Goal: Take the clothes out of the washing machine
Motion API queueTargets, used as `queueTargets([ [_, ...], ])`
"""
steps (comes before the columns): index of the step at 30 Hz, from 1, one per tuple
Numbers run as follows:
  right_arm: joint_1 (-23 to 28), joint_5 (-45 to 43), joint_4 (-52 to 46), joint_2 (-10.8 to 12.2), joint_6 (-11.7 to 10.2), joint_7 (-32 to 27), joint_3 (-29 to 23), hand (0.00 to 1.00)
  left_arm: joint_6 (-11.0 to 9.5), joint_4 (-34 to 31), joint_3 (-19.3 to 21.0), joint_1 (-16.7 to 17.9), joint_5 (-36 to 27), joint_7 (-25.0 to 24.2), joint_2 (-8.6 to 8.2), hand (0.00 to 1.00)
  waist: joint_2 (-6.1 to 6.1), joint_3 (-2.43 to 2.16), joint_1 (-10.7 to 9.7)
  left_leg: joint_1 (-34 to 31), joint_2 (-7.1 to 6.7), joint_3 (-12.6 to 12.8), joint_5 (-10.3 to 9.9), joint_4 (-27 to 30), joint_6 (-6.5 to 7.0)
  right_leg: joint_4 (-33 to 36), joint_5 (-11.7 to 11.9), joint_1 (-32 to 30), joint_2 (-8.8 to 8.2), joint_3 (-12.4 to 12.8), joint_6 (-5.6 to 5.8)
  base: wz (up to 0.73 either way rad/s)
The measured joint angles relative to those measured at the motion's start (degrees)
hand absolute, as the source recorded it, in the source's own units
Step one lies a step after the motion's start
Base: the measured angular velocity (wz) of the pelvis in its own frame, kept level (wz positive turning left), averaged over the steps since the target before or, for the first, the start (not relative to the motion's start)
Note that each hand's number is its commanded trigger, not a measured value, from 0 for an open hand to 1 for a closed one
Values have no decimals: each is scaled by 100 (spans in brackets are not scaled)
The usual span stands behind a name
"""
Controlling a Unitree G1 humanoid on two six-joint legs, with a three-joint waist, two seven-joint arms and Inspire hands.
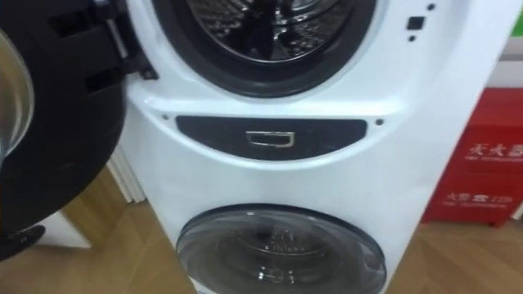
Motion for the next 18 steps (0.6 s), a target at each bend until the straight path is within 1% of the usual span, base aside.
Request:
queueTargets([
  [2,55,-159,-84,49,3,34,-51,0,178,-167,-59,0,2,187,4,0,-29,13,-14,5,0,-66,0,15,-1,3,0,8,8,15,0,14],
  [3,79,-174,-98,66,4,42,-52,0,182,-223,-95,0,27,264,14,0,-52,25,-14,-1,1,-96,0,21,-2,5,0,15,14,36,0,15],
  [7,101,-157,-96,70,80,95,-82,0,198,-313,-166,0,60,456,15,0,-77,41,-6,-8,-5,-102,0,21,-1,3,0,8,15,159,0,2],
  [9,104,-156,-78,107,108,110,-82,0,204,-450,-227,0,112,610,14,0,-143,91,-12,-17,-12,-115,0,25,-2,2,0,7,23,160,0,4],
  [11,112,-155,-71,115,128,166,-70,0,206,-545,-228,0,238,683,14,0,-180,107,-15,-63,-5,-138,-1,53,-3,2,1,-12,30,151,-1,7],
  [13,109,-150,-65,114,134,204,-64,0,242,-689,-246,0,241,722,14,0,-205,110,-21,-177,0,-173,-7,126,0,7,4,-75,38,150,-1,12],
  [16,92,-157,-38,114,153,258,-71,0,481,-1043,-264,1,240,716,14,0,-218,103,-22,-422,3,-261,-21,292,6,2,38,-187,65,151,-13,20],
  [17,85,-162,-32,115,177,306,-71,0,537,-1124,-293,1,243,715,11,0,-224,100,-21,-470,15,-272,-30,338,16,4,39,-208,67,153,-13,18],
  [18,80,-161,-32,113,181,334,-76,0,537,-1127,-320,1,266,718,11,0,-222,101,-27,-491,31,-283,-34,358,21,4,39,-213,65,144,-13,14],
])
